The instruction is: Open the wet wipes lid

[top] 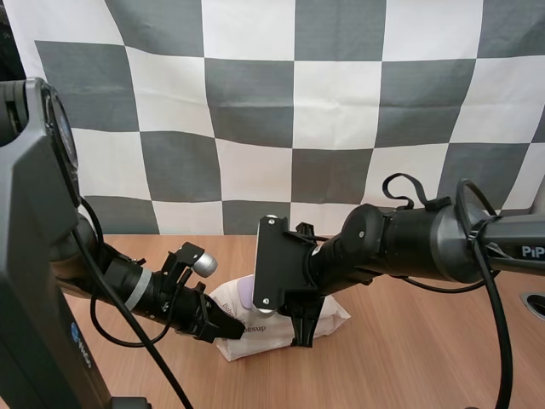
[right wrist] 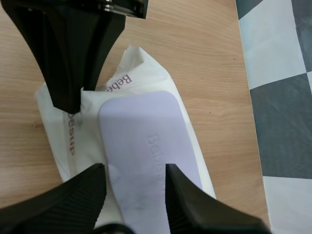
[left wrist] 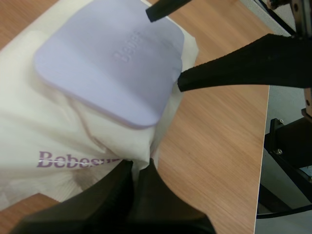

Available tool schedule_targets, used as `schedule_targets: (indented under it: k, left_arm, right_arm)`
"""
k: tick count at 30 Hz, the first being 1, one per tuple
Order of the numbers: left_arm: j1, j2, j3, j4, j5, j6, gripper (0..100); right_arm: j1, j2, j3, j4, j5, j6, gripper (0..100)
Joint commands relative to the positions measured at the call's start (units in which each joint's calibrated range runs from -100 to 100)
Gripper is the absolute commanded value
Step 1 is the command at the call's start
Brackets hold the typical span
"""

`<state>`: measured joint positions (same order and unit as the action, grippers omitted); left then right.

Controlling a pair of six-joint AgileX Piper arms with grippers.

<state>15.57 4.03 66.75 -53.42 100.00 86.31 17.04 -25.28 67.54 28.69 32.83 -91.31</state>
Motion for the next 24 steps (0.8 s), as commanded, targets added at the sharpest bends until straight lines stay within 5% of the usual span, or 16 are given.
schedule_targets:
  k: [1,24]
  left_arm:
    - [-0.03,0.04,0.04,0.05,0.00,-0.06,0]
    - [-0.03,0.04,0.04,-0.05,0.00,-0.06,0]
  right_arm:
    - [0.01,-0.02,-0.05,-0.05,0.07,0.00,65]
    - [0.01,-0.02,-0.05,-0.35,3.11,0.00,60]
